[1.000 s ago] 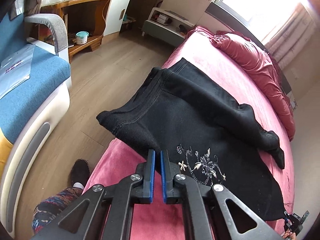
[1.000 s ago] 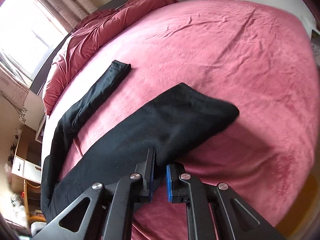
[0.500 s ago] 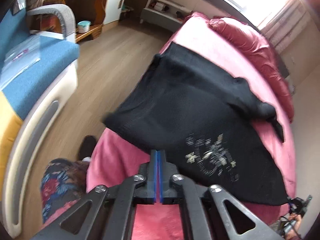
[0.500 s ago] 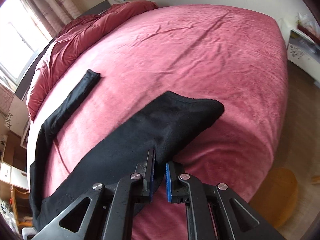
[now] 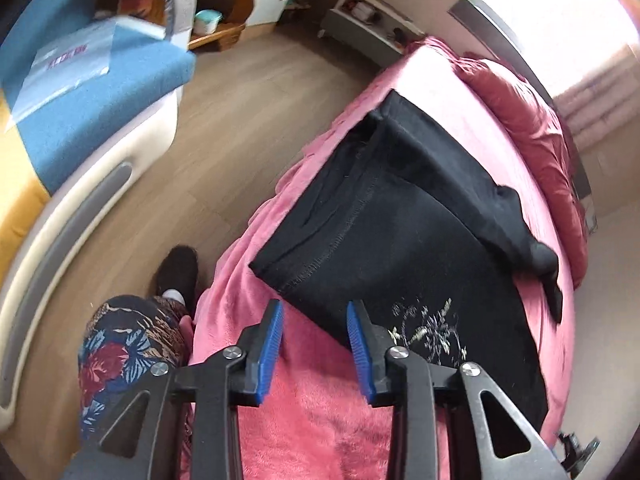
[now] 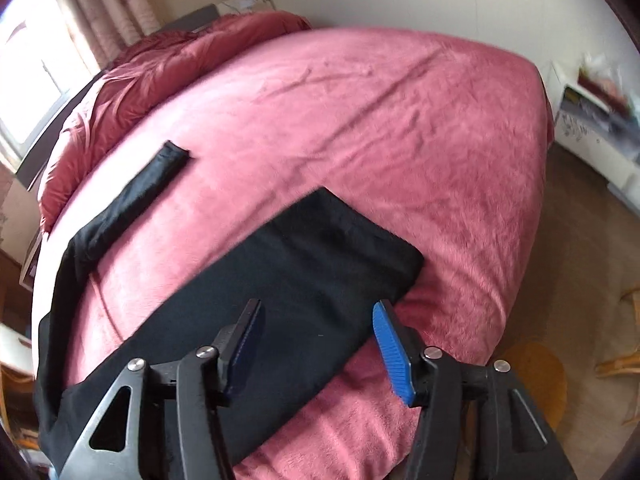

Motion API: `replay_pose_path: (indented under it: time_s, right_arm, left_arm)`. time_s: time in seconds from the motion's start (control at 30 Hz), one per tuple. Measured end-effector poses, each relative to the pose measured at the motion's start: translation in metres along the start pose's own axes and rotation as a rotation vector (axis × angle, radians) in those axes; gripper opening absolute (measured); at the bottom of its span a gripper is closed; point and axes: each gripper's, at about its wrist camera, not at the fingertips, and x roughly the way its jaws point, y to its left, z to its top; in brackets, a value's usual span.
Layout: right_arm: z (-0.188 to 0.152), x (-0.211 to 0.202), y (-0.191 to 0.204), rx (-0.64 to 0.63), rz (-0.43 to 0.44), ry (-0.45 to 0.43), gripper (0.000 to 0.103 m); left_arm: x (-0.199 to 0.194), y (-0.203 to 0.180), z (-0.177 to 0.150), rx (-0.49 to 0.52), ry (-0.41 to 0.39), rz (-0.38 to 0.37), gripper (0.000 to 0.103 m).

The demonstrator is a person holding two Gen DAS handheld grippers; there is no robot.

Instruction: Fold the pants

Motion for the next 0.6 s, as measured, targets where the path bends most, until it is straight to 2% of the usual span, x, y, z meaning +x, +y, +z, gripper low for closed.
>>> replay_pose_path:
  time_s: [0.1, 0.23, 0.27, 0.3, 0.33, 0.43, 0.6]
  right_arm:
    - [-0.007, -0.014, 0.028, -0.07, 0.095, -0.003, 0.07]
    - [-0.035, -0.007, 0.086, -0.189, 0.251, 0.09, 0.071]
    - [-0.045, -0.004, 0.103, -0.227, 0.285, 0.122, 0.071]
    - [-0.056, 0.001, 0.122, -0.267, 0.322, 0.16, 0.071]
    - [-0.066, 0.005, 0.137, -0.301, 0.356, 0.189, 0.071]
    - [-0.101, 0.018, 0.184, -0.395, 0.422, 0.284, 0.071]
    - [-0.147, 0.034, 0.224, -0.471, 0.455, 0.385, 0.071]
  left_arm:
    - [0.012, 0.008, 0.005, -0.038, 0.015, 0.023, 0.037]
    - [0.027, 0.021, 0.008, -0.124, 0.027, -0.007, 0.036]
    - [0.028, 0.023, 0.009, -0.136, 0.018, -0.008, 0.033]
    - [0.029, 0.024, 0.01, -0.129, 0.011, -0.007, 0.029]
    - [0.03, 0.024, 0.01, -0.116, 0.006, -0.006, 0.017]
    - [0.028, 0.021, 0.007, -0.054, -0.009, -0.004, 0.008]
    - [0.022, 0.016, 0.003, 0.01, -0.016, 0.056, 0.007]
